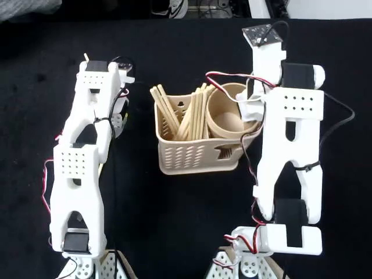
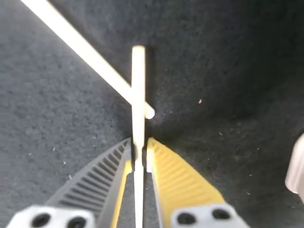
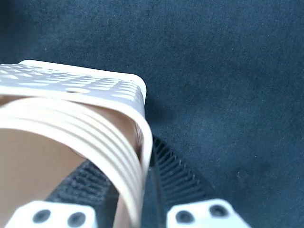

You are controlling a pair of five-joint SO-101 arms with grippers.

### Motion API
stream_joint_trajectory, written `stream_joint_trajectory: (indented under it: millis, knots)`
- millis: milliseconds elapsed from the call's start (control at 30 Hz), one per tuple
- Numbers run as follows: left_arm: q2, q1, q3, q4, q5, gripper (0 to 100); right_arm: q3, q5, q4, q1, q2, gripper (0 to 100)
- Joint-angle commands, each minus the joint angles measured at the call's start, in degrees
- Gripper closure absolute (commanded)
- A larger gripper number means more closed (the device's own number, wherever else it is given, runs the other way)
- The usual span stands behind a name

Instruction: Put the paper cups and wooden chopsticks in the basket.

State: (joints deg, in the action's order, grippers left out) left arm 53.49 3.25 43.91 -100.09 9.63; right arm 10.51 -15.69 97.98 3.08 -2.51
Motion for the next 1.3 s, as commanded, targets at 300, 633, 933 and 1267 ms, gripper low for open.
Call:
stream_joint_trajectory:
  millis: [300, 633, 933, 1267]
  knots:
    - [-14.7, 0.0, -8.3, -0.7, -3.1, 97, -0.3, 0.0, -1.2, -1.4, -1.3, 98.6]
    - [-45.5, 0.0, -33.4, 8.7, -3.2, 97, -0.3, 0.0, -1.2, -1.7, -1.3, 98.6]
    - [-91.2, 0.1, -66.2, 30.0, -3.3, 97, 0.1, 0.4, -0.8, -1.8, -1.7, 89.6]
    - [-125.6, 0.5, -78.5, 43.0, -3.3, 97, 7.3, 0.4, 3.0, -4.7, -1.8, 76.5]
